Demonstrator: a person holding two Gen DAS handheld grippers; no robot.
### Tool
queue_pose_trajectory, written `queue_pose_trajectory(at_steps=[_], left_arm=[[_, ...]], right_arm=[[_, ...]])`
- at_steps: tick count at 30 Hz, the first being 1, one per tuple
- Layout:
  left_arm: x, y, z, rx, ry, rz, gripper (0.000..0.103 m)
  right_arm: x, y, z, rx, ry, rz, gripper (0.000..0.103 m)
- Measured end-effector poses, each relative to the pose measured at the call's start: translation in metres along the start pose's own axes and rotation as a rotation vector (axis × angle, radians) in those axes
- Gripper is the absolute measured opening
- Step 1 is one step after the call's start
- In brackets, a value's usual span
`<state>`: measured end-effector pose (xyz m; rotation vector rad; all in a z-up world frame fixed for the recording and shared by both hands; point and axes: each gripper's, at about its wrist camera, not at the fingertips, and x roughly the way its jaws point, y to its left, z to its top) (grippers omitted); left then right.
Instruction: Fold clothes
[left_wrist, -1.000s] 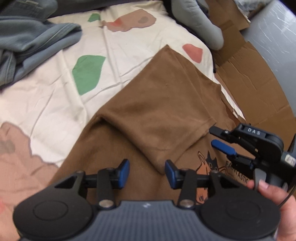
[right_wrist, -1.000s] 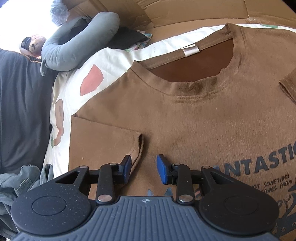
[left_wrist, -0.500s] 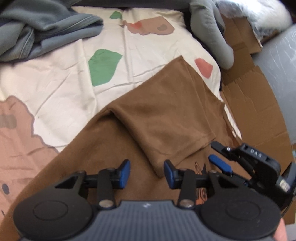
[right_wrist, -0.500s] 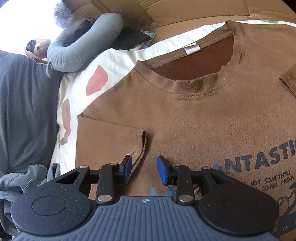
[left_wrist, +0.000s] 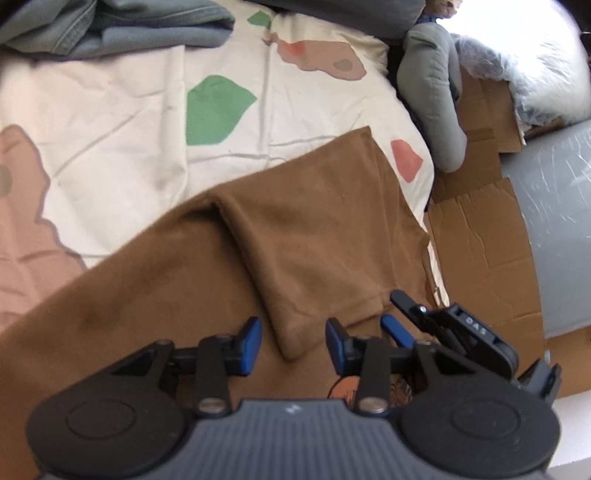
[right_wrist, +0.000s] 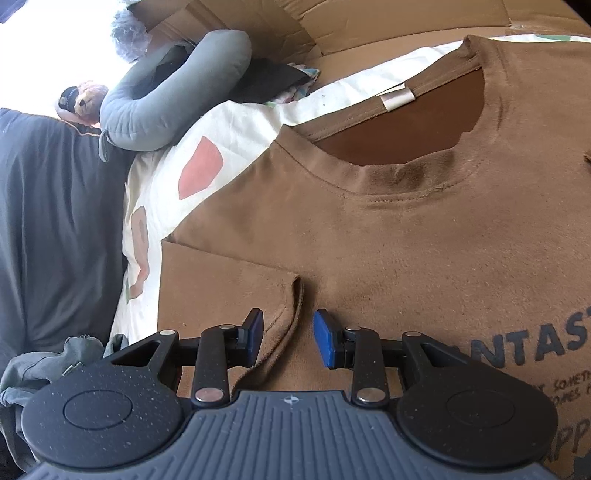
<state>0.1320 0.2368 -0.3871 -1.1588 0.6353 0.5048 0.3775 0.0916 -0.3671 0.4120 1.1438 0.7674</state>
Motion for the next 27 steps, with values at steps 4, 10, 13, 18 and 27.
queue_pose_trajectory(at_steps=[4,10,13,18,27], left_arm=[[0.006,0.005,-0.001,-0.012,-0.008,-0.009,0.017],[0.001,0.011,0.004,-0.072,-0.001,-0.039,0.005],[-0.007,0.007,0.009,-0.065,0.005,-0.050,0.005],[-0.015,0.004,0.017,-0.085,0.027,-0.046,0.004],[-0.003,0.009,0.011,-0.042,0.132,0.043,0.010]], right_arm=[[0.003,0.000,0.004,-0.015,-0.011,-0.025,0.026],[0.006,0.002,0.012,-0.044,0.000,-0.015,0.001],[0.002,0.007,0.014,-0.062,-0.013,0.007,0.000],[-0.002,0.014,0.017,-0.088,-0.036,-0.001,0.000],[0.001,0.008,0.015,-0.094,-0.003,-0.096,0.003]])
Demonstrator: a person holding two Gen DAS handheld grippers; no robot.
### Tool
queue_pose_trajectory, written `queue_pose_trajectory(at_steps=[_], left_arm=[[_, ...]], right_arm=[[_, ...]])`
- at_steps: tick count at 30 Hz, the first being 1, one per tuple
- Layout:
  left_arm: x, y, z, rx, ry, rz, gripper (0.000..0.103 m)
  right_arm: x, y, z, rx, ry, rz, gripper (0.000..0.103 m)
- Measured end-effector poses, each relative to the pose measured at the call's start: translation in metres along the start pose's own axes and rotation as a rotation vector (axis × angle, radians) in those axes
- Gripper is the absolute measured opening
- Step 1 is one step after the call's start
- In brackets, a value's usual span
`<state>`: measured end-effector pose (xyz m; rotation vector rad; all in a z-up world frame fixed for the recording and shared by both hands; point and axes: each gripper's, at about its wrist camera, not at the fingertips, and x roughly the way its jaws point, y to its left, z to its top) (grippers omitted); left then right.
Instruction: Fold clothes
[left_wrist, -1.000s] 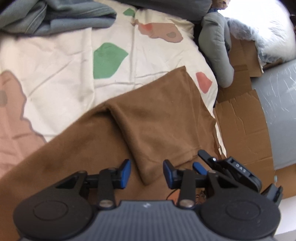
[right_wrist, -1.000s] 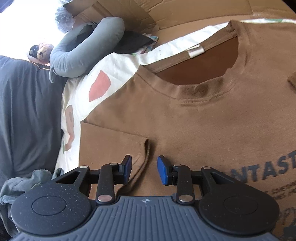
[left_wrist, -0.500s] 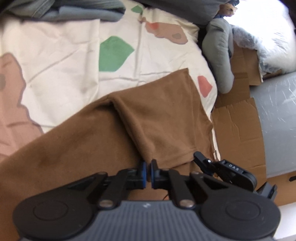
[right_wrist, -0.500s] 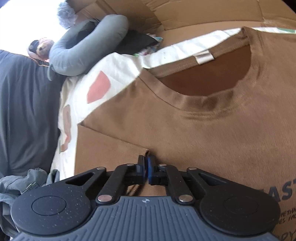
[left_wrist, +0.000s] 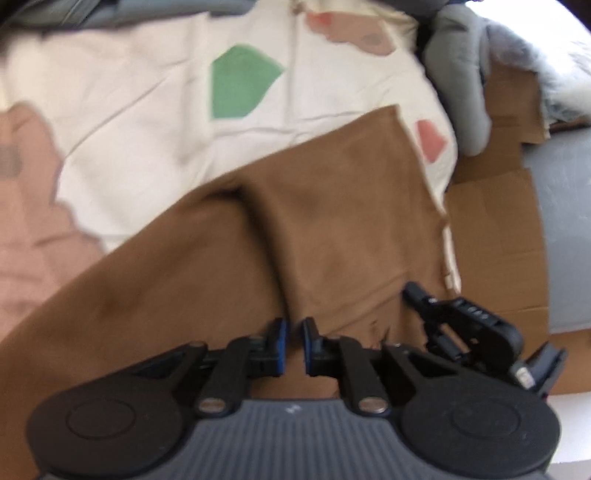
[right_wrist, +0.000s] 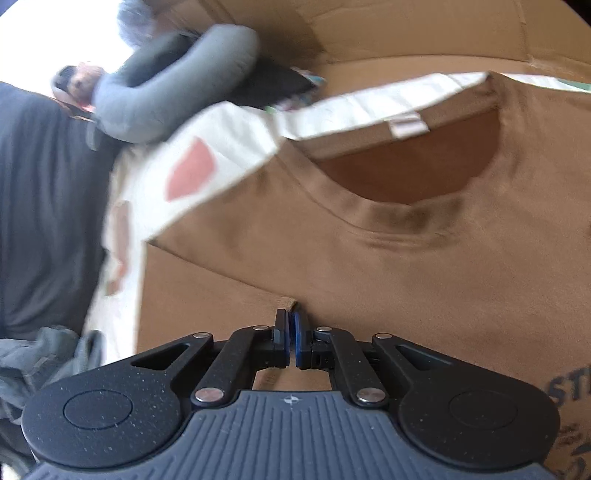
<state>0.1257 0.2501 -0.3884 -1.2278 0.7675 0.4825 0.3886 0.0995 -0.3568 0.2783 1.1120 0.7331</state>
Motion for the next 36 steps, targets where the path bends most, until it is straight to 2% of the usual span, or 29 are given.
queue_pose_trajectory(at_steps=[3,9,15,18,25,27,28,31,34,36], left_arm=[[-0.014,-0.004,-0.001,0.072,-0.027,0.023,0.012],[-0.039,-0.020,0.019,0.188,-0.123,0.028,0.012],[-0.029,-0.036,0.038,0.268,-0.166,0.051,0.012],[-0.019,-0.043,0.042,0.319,-0.168,0.089,0.012],[-0.003,-0.034,0.052,0.340,-0.136,0.183,0.011],[-0.003,-0.029,0.051,0.348,-0.122,0.201,0.008],[-0.005,-0.027,0.051,0.350,-0.120,0.202,0.008],[-0.011,-0.023,0.049,0.355,-0.112,0.205,0.008],[-0.017,-0.026,0.049,0.375,-0.110,0.214,0.008],[-0.023,-0.029,0.049,0.387,-0.108,0.215,0.013]], right_arm=[[-0.009,-0.002,-0.001,-0.011,-0.025,-0.007,0.003],[-0.024,0.007,-0.003,-0.058,-0.061,0.045,0.003],[-0.022,0.030,-0.007,-0.148,-0.039,0.092,0.003],[-0.018,0.041,-0.012,-0.188,-0.018,0.103,0.003],[-0.006,0.064,-0.036,-0.301,0.059,0.100,0.003],[-0.001,0.070,-0.044,-0.350,0.100,0.083,0.012],[0.001,0.073,-0.049,-0.386,0.121,0.072,0.020],[0.003,0.080,-0.059,-0.508,0.158,0.060,0.032],[0.001,0.084,-0.059,-0.578,0.191,0.046,0.032],[-0.001,0.089,-0.058,-0.619,0.215,0.032,0.032]])
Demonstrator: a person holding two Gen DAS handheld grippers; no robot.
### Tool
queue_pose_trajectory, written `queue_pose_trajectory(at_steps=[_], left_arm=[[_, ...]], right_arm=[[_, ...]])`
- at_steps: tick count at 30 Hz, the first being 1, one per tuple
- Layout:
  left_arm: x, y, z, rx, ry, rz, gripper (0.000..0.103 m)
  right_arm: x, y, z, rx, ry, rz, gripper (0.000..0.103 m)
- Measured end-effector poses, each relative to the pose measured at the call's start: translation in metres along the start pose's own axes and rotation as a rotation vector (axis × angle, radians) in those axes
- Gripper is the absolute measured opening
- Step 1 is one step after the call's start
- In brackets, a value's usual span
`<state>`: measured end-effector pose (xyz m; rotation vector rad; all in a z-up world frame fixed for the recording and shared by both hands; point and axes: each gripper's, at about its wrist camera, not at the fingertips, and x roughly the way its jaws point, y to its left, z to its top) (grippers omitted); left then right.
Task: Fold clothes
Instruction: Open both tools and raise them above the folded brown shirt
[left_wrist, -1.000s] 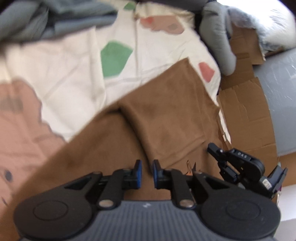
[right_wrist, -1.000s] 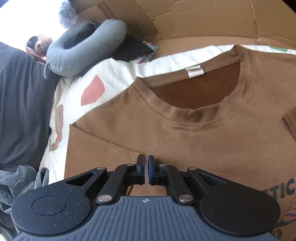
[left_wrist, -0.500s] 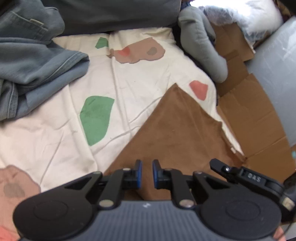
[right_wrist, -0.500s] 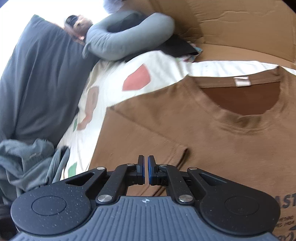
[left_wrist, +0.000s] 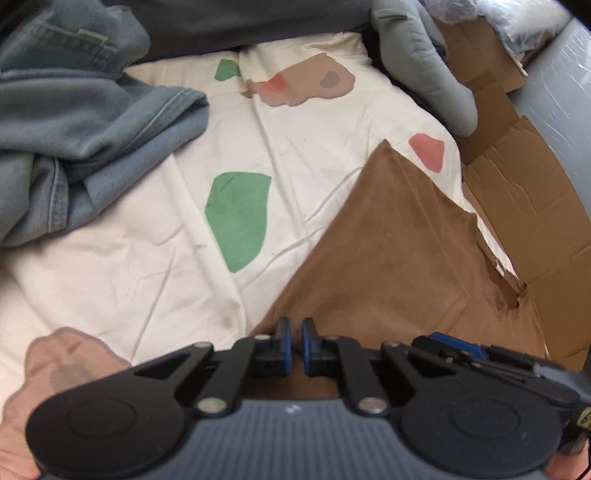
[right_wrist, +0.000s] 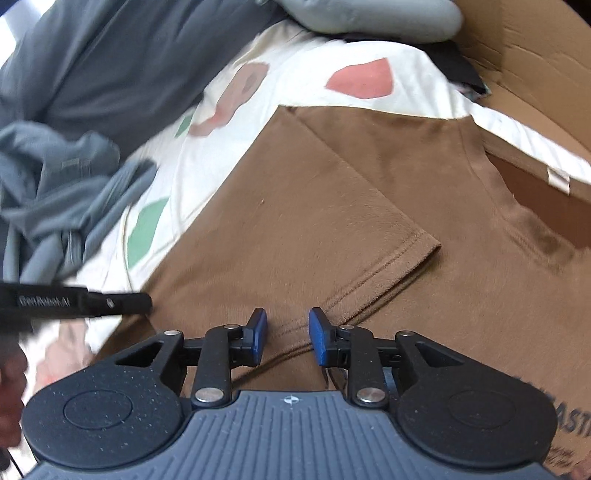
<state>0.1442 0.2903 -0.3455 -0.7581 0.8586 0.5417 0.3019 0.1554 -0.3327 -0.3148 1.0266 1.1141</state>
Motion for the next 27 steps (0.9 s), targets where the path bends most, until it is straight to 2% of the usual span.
queue_pose_trajectory(at_steps=[2,7,12,14,15,17,21,23,24,27], left_arm=[[-0.006,-0.002,0.003,0.003,0.004,-0.002,0.022],[-0.031,-0.014,0.011,0.034,0.014,-0.016,0.025],[-0.061,-0.033,0.020,0.055,0.013,-0.030,0.042],[-0.075,-0.041,0.025,0.070,0.017,-0.029,0.047],[-0.083,-0.046,0.028,0.086,0.014,-0.029,0.048],[-0.100,-0.056,0.033,0.120,0.009,-0.027,0.058],[-0.131,-0.071,0.042,0.143,0.008,-0.024,0.064],[-0.147,-0.078,0.047,0.155,0.008,-0.017,0.078],[-0.154,-0.082,0.049,0.165,0.016,-0.018,0.081],[-0.176,-0.095,0.053,0.200,0.022,-0.034,0.082]], right_arm=[[-0.004,0.002,0.004,-0.035,0.029,-0.008,0.032],[-0.041,0.004,0.022,-0.103,0.073,0.002,0.037],[-0.093,0.003,0.039,-0.110,0.073,-0.005,0.042],[-0.115,0.002,0.042,-0.094,0.063,-0.015,0.050],[-0.126,0.002,0.042,-0.085,0.060,-0.012,0.051],[-0.146,0.002,0.042,-0.071,0.058,-0.011,0.055],[-0.189,-0.001,0.041,-0.045,0.049,-0.046,0.060],[-0.213,-0.004,0.039,-0.021,0.035,-0.064,0.065],[-0.225,-0.007,0.038,-0.005,0.026,-0.071,0.066],[-0.264,-0.015,0.033,0.041,-0.008,-0.094,0.075]])
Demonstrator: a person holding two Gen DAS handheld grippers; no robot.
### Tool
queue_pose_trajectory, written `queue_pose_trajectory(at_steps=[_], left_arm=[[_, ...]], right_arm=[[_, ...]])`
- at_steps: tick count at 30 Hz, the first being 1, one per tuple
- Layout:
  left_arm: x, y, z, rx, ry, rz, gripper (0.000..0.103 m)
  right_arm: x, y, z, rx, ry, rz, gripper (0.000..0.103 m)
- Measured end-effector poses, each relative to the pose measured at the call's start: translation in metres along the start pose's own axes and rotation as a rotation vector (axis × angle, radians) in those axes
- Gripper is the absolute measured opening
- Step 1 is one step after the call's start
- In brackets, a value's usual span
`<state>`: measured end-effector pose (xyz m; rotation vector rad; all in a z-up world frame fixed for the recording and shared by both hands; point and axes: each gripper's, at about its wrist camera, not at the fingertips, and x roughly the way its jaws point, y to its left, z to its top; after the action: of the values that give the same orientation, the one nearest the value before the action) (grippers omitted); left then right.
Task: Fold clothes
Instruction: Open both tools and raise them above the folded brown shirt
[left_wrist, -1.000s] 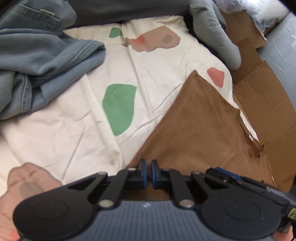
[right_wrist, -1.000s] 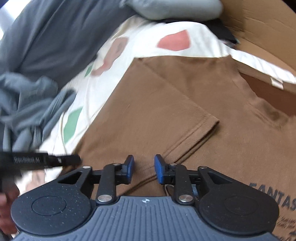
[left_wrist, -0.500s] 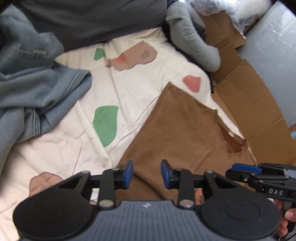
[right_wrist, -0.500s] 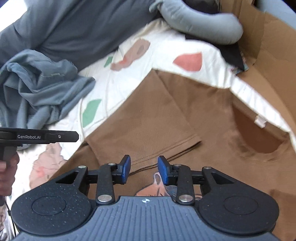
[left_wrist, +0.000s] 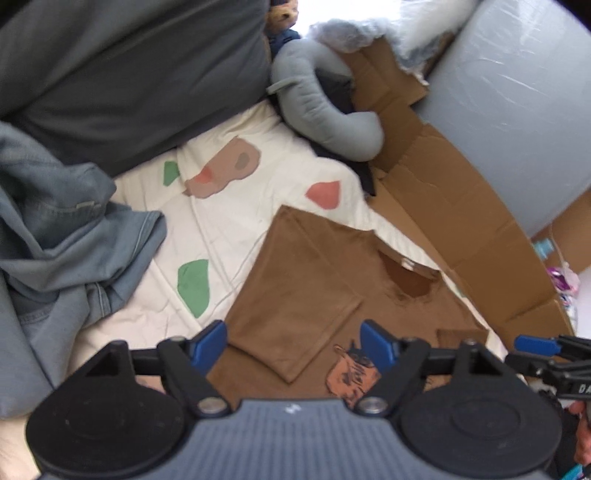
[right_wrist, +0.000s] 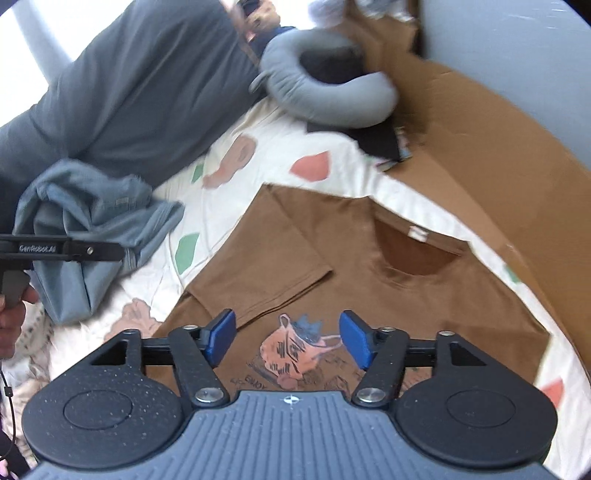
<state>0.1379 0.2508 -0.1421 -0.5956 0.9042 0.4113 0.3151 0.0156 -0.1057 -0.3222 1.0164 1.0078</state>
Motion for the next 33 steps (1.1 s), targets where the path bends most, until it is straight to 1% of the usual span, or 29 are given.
queue_pose_trajectory(at_steps=[3,12,17,23,29,33], left_arm=[[-0.024,-0.013,0.006,0.042,-0.003,-0.006,0.087],[-0.089,-0.045,0.016,0.120,-0.010,-0.013,0.090],[-0.124,-0.057,0.018,0.149,-0.019,-0.013,0.092],[-0.157,-0.068,0.020,0.187,-0.010,-0.012,0.093],[-0.185,-0.072,0.017,0.226,-0.008,-0.008,0.096],[-0.196,-0.063,0.010,0.224,-0.015,-0.012,0.096]], right_arm=[[-0.036,-0.012,-0.006,0.035,-0.032,-0.032,0.077],[-0.151,-0.046,-0.025,0.138,-0.118,-0.089,0.078],[-0.211,-0.052,-0.037,0.167,-0.154,-0.116,0.079],[-0.278,-0.053,-0.048,0.171,-0.205,-0.132,0.079],[-0.336,-0.063,-0.056,0.175,-0.255,-0.154,0.080],[-0.365,-0.068,-0.070,0.161,-0.250,-0.185,0.080]])
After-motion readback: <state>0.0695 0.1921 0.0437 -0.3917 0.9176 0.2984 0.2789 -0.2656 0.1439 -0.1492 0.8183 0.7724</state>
